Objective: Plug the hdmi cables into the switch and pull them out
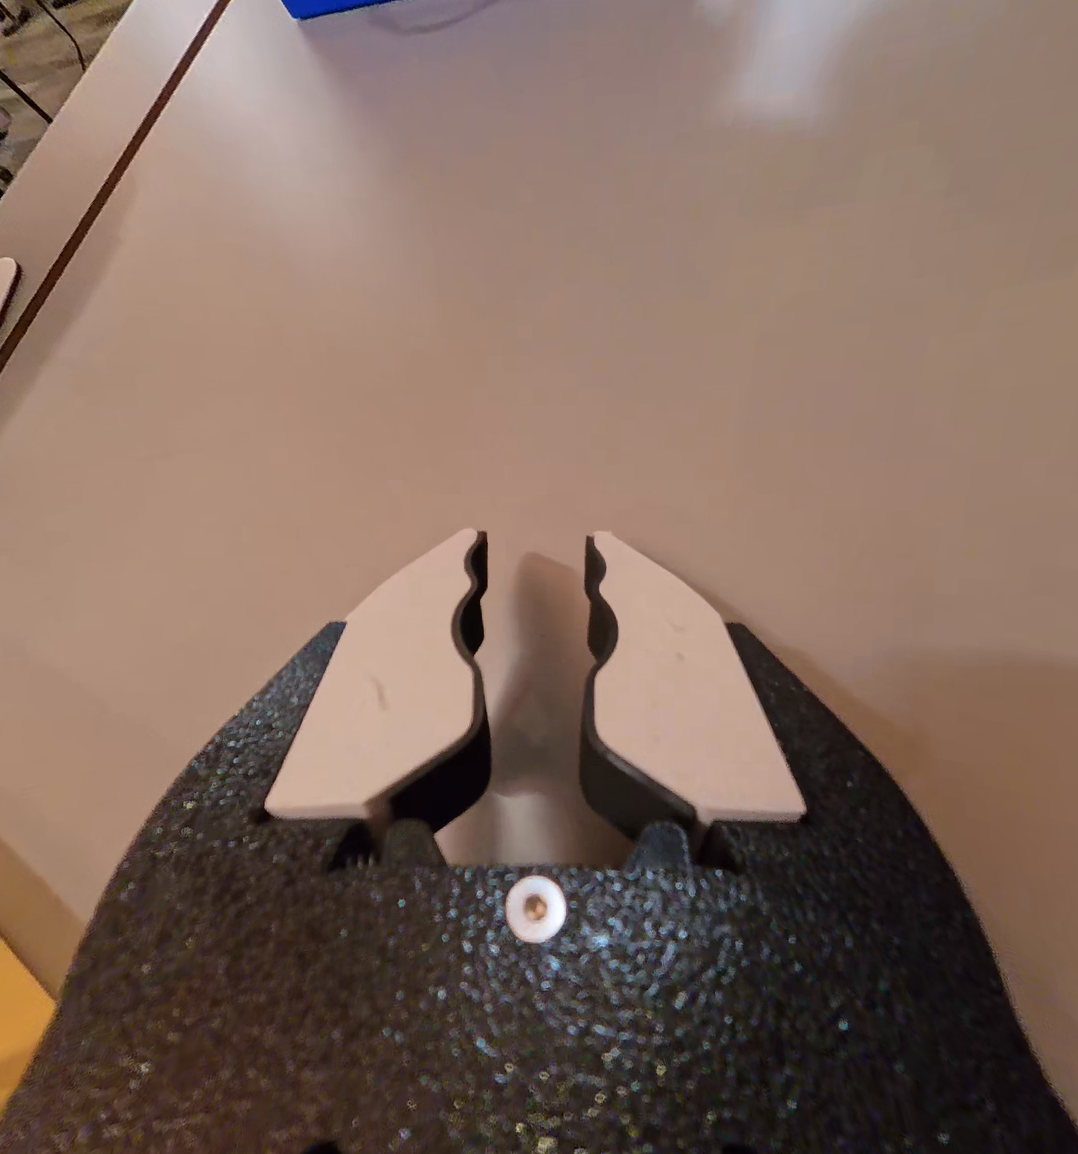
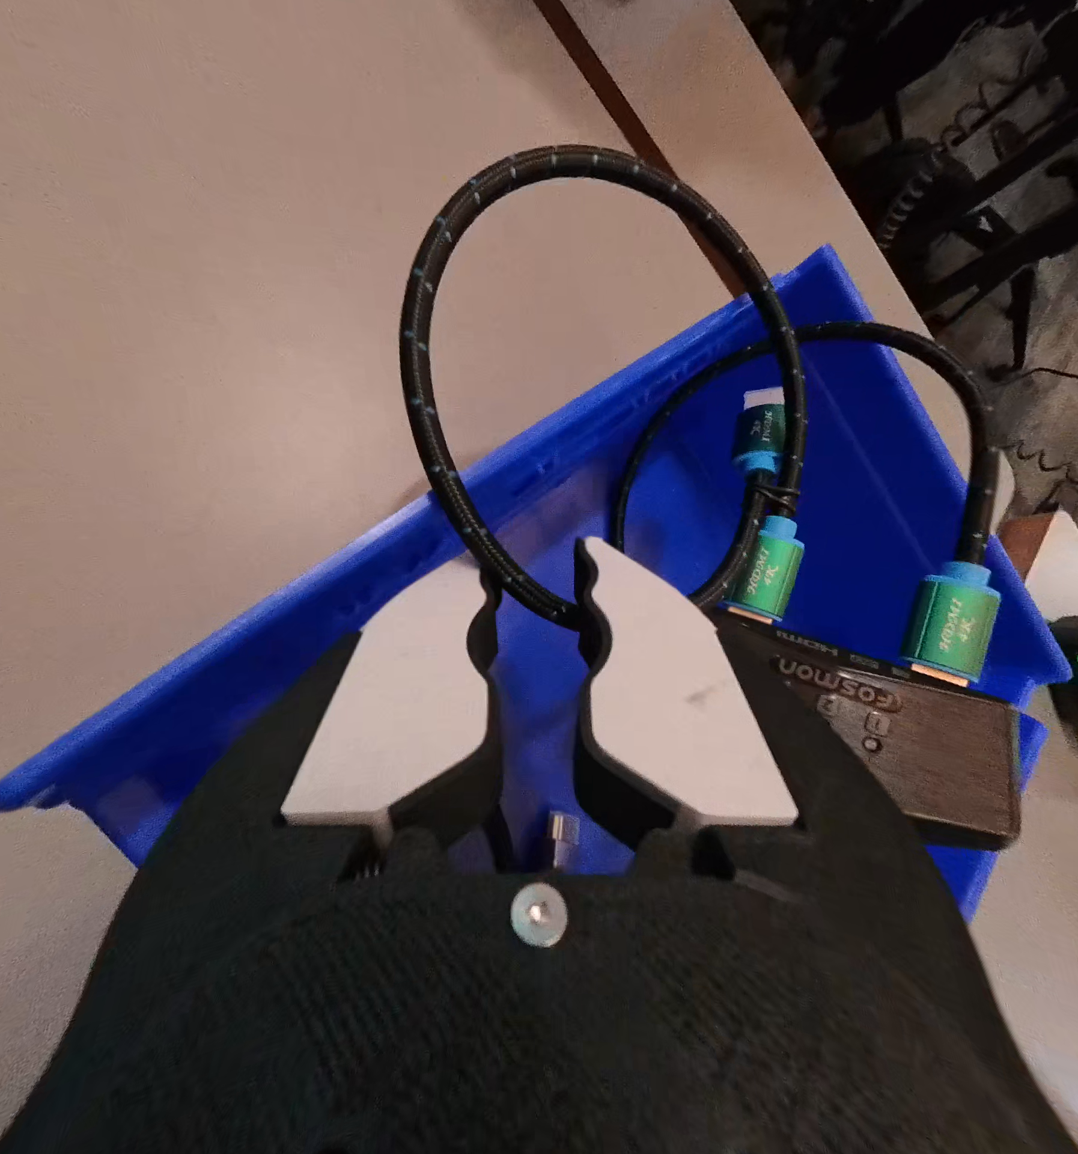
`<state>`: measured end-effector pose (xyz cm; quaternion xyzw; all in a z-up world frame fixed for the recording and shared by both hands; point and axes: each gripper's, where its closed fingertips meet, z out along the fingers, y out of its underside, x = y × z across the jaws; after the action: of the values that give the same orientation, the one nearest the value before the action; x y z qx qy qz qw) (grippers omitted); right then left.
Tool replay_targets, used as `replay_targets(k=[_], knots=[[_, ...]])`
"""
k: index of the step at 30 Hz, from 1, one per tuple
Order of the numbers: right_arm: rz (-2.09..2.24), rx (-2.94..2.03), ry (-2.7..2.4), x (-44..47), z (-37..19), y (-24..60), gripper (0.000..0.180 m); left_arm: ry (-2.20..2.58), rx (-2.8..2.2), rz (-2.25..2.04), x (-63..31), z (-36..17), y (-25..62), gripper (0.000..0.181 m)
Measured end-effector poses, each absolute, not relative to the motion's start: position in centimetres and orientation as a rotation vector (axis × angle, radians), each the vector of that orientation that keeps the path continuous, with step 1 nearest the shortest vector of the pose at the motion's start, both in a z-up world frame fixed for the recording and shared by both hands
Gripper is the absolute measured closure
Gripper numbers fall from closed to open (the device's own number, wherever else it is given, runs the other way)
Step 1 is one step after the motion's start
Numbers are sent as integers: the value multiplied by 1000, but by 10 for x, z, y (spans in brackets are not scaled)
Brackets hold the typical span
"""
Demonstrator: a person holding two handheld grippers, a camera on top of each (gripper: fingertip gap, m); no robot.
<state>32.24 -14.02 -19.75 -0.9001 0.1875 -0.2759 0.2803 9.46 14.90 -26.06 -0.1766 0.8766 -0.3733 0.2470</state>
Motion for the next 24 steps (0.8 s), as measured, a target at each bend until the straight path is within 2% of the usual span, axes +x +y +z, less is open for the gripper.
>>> replay_targets(k=[4,6,9,14,17,19,22,24], knots=[[-783,-2354,363,321,-178,-135,154,2382,-490,-1023,95,-260,150,152],[-843,-2247,366,321,-151,-139,134,2375,-489,-1028,95,-258,150,152],[-873,-2226,427,307,-123,-158,131,2370,-490,-1032,95,-258,150,152],[-736,-2613,435,241,-143,-211,130,2382,-491,-1029,95,-259,150,152],[-686,-2752,558,232,-175,-240,139,2394,-487,-1020,95,-261,149,152],[-696,-2774,566,239,-194,-247,156,2395,-491,-1020,95,-261,149,152],[-888,-2484,757,276,-188,-246,176,2391,-491,-1017,95,-261,149,152],[-992,-2233,1000,303,-179,-261,176,2387,-488,-1015,95,-261,149,152]])
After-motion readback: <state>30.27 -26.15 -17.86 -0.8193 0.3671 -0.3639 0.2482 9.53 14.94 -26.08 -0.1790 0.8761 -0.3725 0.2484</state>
